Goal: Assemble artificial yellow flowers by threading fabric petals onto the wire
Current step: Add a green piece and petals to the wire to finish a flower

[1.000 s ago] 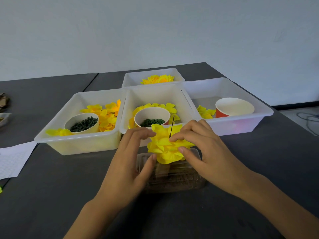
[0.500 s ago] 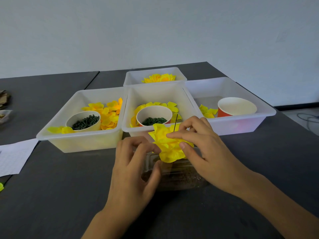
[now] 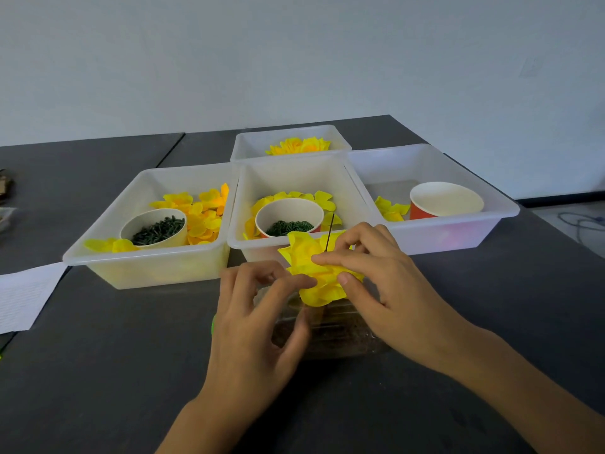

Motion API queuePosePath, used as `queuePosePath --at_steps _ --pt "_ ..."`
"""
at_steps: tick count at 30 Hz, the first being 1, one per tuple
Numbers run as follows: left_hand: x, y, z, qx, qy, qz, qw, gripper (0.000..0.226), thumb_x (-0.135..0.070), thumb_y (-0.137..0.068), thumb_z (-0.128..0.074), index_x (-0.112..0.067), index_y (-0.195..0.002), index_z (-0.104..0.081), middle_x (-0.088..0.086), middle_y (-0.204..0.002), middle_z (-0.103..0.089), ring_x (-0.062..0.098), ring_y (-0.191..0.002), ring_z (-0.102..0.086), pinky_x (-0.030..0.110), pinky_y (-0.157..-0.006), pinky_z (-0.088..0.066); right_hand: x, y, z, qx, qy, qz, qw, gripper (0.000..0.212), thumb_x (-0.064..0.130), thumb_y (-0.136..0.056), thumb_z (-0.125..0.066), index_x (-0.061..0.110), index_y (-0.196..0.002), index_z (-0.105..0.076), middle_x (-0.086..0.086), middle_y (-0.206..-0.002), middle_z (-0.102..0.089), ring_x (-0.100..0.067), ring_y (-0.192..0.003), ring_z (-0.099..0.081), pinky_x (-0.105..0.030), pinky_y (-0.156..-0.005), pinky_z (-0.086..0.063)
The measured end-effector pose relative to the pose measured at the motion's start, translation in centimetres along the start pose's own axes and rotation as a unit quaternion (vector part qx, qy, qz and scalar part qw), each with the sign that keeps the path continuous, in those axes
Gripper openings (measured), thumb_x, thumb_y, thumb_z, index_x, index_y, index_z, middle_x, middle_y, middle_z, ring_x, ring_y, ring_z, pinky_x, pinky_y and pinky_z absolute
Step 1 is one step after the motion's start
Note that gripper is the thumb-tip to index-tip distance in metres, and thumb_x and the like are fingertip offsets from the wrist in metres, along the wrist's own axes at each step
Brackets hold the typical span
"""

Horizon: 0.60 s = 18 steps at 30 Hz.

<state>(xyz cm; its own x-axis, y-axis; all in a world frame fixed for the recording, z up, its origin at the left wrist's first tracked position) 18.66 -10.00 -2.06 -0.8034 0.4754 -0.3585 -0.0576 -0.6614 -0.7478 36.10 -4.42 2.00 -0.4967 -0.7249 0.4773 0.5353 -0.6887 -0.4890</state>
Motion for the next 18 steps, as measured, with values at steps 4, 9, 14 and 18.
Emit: queuePosePath --at_steps 4,9,14,18 --pt "-0.4 -0.3 0.3 -0.006 0.021 0.002 1.000 0.028 -0.027 -0.084 -0.063 -0.028 -0.111 -0.062 -0.014 -0.110 -0.042 0.010 -0.111 -0.043 0.016 -0.090 -0.033 -0.2 0.1 0.1 0.002 -0.010 -0.006 1.000 0.035 0.016 -0.093 -0.049 0.022 -0.124 -0.065 0.011 -0.109 -0.046 -0.004 -0.108 -0.041 -0.007 -0.088 -0.033" --pt "-1.5 -4.3 1.8 -0.004 0.092 0.012 0.996 0.021 -0.031 -0.091 -0.055 -0.023 -0.110 -0.057 -0.009 -0.112 -0.050 0.017 -0.114 -0.048 0.025 -0.091 -0.037 -0.2 0.5 1.0 -0.040 -0.044 -0.002 0.998 0.032 0.011 -0.091 -0.051 0.021 -0.118 -0.067 0.009 -0.109 -0.050 -0.013 -0.111 -0.046 -0.017 -0.092 -0.037" --pt "-1.2 -7.1 1.2 0.245 -0.043 -0.024 0.968 0.046 -0.059 -0.091 -0.040 -0.042 -0.134 -0.046 -0.020 -0.138 -0.044 0.008 -0.137 -0.035 0.043 -0.111 -0.028 -1.4 2.2 3.6 -0.108 -0.026 -0.018 0.994 0.030 0.006 -0.087 -0.050 0.019 -0.108 -0.067 0.006 -0.107 -0.056 -0.011 -0.111 -0.050 -0.015 -0.094 -0.036" --pt "0.0 -5.7 0.0 0.334 -0.127 -0.062 0.932 0.065 -0.073 -0.089 -0.026 -0.049 -0.150 -0.022 -0.026 -0.159 -0.016 -0.003 -0.148 -0.004 0.048 -0.121 -0.009 -3.9 3.5 6.3 -0.145 -0.004 -0.063 0.987 0.026 0.010 -0.092 -0.046 0.029 -0.103 -0.062 0.018 -0.109 -0.055 -0.004 -0.108 -0.051 -0.009 -0.089 -0.040"
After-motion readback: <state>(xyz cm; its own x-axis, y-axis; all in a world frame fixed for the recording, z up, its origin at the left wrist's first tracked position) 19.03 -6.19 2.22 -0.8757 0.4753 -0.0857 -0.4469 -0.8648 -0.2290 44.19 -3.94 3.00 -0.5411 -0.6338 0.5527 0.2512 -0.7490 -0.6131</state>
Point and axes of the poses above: each hand's wrist, its own y-axis away from the middle knuckle, its own z-axis out of the back of the hand, x = y × z, the point moved 2 cm from there along -y, towards the middle knuckle
